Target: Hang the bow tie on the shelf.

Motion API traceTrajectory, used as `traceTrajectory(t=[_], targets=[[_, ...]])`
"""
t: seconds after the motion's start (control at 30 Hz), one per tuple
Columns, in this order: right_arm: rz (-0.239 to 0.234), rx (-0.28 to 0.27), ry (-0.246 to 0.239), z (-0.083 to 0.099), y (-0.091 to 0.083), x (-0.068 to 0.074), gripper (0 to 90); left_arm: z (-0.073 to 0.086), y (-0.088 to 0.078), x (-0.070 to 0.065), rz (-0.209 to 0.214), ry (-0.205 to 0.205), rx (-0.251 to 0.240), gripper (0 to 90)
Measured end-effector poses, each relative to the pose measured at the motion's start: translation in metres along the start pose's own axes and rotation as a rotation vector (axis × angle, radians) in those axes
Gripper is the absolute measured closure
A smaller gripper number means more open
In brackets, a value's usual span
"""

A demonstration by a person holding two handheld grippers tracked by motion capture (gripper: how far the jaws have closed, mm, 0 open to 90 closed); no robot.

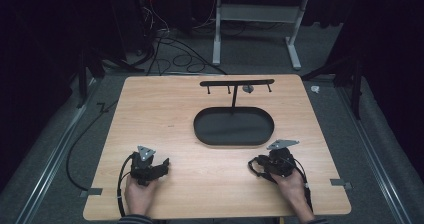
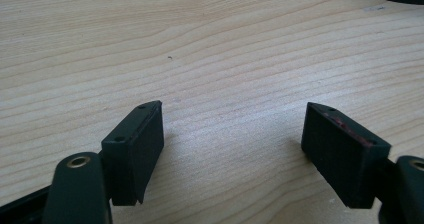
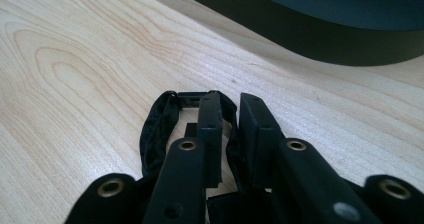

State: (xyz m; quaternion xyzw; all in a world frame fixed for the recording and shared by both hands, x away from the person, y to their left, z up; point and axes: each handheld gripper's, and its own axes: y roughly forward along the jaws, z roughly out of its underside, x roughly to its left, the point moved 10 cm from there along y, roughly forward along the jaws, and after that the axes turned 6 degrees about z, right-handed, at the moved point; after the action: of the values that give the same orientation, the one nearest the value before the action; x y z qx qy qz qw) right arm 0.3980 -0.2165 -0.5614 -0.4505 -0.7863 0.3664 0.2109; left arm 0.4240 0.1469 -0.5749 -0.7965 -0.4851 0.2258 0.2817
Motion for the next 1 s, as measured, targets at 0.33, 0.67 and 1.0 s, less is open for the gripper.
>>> traceTrajectory(t=[0.33, 0.67, 1.0], targets=[[0.000, 0.002, 0.002, 0.002, 0.000, -0.001, 89.7, 0.000, 0.000, 0.000, 0.000, 0.000, 0.000, 25.3], [0.004, -0.041, 0.009, -0.004, -0.012, -0.004, 90.0, 0.000, 0.000, 0.000, 0.000, 0.000, 0.000, 25.3], [0.027, -0.089, 0.024, -0.013, -0.028, -0.012, 90.0, 0.000, 0.000, 0.000, 0.001, 0.000, 0.001, 25.3]])
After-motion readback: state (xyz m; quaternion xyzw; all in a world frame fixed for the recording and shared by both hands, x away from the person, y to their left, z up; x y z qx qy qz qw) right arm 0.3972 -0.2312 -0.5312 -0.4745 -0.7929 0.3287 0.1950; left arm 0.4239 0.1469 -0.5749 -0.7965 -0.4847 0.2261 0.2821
